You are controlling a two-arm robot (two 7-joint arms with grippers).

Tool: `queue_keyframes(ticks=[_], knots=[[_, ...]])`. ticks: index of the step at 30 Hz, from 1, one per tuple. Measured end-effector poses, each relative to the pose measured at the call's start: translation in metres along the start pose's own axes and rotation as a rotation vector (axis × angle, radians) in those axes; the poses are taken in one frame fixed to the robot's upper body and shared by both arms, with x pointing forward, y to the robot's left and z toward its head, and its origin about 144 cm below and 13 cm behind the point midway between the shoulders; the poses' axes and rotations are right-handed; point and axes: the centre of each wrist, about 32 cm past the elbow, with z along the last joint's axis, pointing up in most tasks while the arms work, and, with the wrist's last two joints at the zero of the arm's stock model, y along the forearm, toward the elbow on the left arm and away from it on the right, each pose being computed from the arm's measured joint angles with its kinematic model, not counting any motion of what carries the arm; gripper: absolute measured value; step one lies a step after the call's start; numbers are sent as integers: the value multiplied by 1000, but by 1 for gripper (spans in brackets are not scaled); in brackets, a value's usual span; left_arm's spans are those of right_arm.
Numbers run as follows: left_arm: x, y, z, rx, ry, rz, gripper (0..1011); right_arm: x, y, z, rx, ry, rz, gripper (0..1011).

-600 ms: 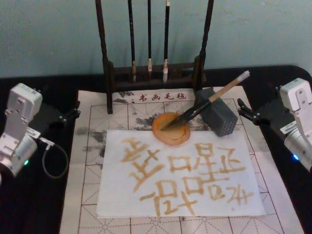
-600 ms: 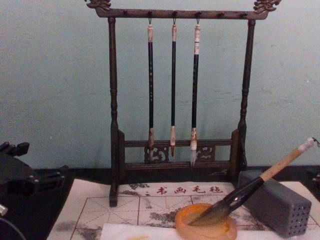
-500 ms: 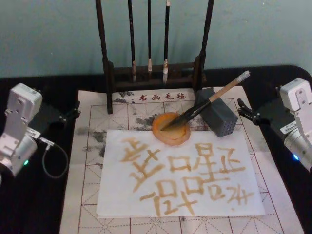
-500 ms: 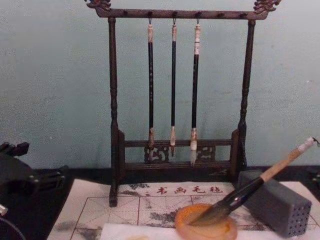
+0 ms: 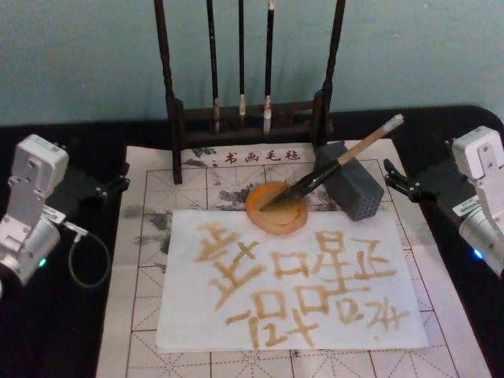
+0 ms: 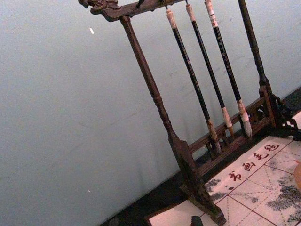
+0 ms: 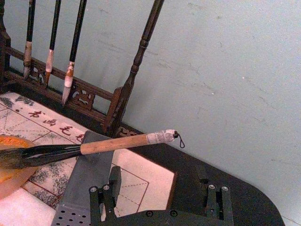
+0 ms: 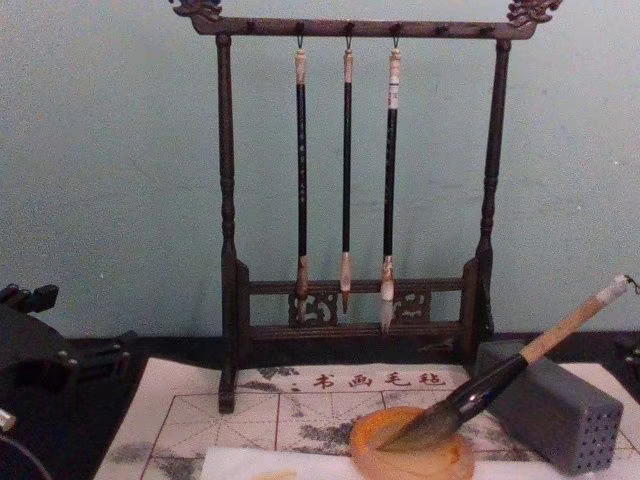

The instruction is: Pick up the brush from the inkstone, write on the paper, then place the brush back to its original position.

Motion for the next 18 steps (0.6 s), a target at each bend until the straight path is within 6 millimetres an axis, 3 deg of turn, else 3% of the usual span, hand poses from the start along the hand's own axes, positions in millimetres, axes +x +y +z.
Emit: queue_keyframes(ticks=[18], knots=[[0, 0, 0, 0, 0, 0, 1001, 0, 0, 0, 0, 0, 0, 1002]])
